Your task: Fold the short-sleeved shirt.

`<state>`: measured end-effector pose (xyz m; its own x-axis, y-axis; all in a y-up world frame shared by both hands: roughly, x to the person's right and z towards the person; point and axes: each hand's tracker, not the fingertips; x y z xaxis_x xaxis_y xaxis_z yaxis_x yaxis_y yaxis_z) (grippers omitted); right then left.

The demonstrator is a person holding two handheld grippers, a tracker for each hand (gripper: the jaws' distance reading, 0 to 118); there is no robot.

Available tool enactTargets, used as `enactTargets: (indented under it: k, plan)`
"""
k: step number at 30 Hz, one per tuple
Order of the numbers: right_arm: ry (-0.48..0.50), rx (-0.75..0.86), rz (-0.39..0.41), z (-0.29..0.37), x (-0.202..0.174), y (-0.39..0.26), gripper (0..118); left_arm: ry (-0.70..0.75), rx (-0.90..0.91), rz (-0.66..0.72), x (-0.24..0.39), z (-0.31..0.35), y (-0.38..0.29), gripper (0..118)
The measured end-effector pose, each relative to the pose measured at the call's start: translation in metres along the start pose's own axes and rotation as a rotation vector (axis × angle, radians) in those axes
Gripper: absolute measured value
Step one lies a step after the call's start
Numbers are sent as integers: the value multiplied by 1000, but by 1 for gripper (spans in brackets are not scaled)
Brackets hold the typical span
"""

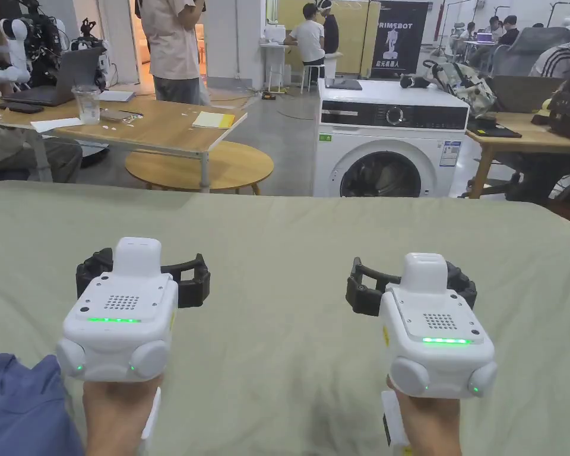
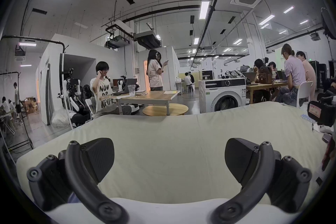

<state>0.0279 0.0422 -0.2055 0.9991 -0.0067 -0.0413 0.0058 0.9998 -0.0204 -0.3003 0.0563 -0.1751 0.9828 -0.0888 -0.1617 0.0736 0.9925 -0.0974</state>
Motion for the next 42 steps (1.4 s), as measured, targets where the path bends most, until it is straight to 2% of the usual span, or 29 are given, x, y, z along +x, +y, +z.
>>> enactTargets:
  k: [8, 15, 26, 42]
  plan:
    - [15, -7, 31, -1, 0, 3, 118, -44, 17, -2, -2, 0, 12, 118]
    - [13, -1, -1, 0, -1, 6, 118, -27, 37, 23, -5, 3, 14, 118]
    - [12, -4, 17, 4, -4, 7, 118, -21, 10, 89, -15, 4, 13, 118]
    - [-4, -26, 26, 6, -5, 11, 118, -21, 13, 80, -13, 8, 19, 118]
